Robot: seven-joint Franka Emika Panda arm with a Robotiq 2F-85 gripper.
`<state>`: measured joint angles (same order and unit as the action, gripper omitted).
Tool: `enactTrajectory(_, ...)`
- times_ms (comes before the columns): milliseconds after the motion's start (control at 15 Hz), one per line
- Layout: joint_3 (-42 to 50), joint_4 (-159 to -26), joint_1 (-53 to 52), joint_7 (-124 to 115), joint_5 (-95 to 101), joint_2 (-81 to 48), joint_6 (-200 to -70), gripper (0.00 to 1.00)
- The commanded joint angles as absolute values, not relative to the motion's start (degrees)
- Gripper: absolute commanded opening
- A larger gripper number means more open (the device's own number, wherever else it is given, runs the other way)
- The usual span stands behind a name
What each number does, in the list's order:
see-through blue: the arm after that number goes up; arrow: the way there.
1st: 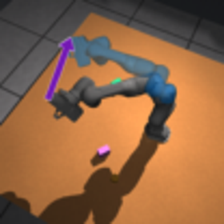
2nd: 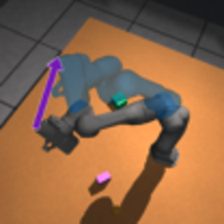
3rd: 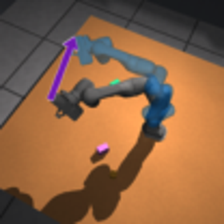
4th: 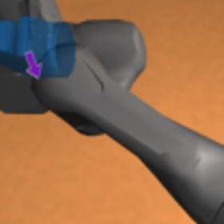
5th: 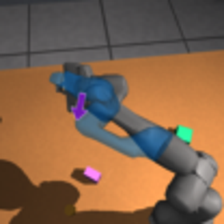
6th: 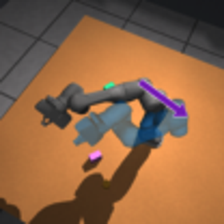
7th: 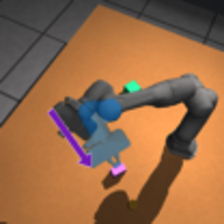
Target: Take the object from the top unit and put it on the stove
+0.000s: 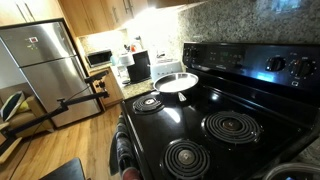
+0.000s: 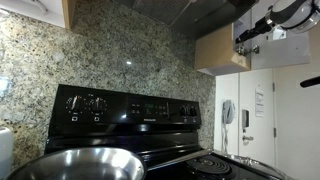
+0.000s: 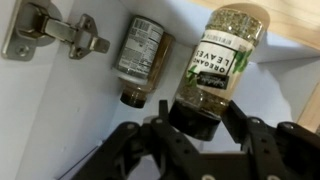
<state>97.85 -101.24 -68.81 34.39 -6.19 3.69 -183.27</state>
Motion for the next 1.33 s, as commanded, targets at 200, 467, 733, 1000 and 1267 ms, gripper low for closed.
enactTrajectory(200,93.65,-106.19,-62.88,34.06,-7.64,0.07,-193.26,0.32)
enactTrajectory(467,93.84,-105.93,-62.78,36.27,-4.5,4.84,-193.41,0.32)
enactTrajectory(733,95.53,-102.49,-65.58,40.7,3.53,13.39,-188.29,0.32)
enactTrajectory(1000,101.0,-97.25,-71.56,43.48,7.85,17.11,-182.68,0.32)
enactTrajectory(1267,103.22,-96.48,-73.37,42.65,8.16,16.13,-183.15,0.57)
